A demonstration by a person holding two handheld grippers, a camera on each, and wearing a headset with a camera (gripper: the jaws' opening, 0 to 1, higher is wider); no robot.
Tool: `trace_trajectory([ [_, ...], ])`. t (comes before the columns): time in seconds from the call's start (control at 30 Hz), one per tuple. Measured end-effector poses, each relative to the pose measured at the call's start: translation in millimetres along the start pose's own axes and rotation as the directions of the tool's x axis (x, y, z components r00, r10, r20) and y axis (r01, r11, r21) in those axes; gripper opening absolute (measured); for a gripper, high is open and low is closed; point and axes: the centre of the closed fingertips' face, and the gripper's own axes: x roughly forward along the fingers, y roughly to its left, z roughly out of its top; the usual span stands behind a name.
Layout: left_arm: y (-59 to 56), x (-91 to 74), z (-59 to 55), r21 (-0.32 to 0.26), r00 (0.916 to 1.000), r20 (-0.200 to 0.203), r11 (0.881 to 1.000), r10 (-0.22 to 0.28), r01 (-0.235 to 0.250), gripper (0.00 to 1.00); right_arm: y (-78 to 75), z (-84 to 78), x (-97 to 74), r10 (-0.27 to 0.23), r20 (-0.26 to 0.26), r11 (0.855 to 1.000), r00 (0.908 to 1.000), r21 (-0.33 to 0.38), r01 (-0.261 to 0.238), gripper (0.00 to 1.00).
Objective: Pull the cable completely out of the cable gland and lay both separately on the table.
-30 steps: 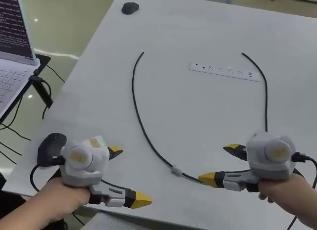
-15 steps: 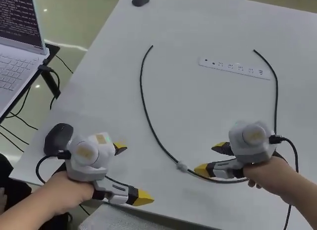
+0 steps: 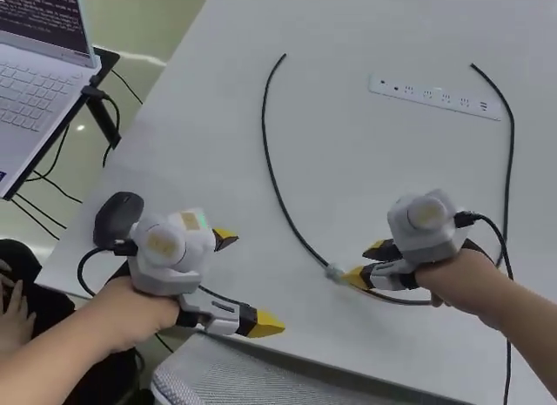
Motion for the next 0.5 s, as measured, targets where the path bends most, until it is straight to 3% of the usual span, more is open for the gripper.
trace_trajectory([
  [0.2,1.5,-0.2,-4.6,-0.012,1.0,-0.009,1.0,-0.002,0.002,0.95,4.9,-2.7,9.7,0.028,-0.033,1.0,0.9991,0.005,-0.028,0.2],
  [0.5,1.2,0.2,-7.1,-0.019,0.9998,-0.015,1.0,-0.009,0.008,0.94,7.3,-5.9,19.5,0.041,-0.062,0.999,0.9972,-0.004,-0.042,0.15],
])
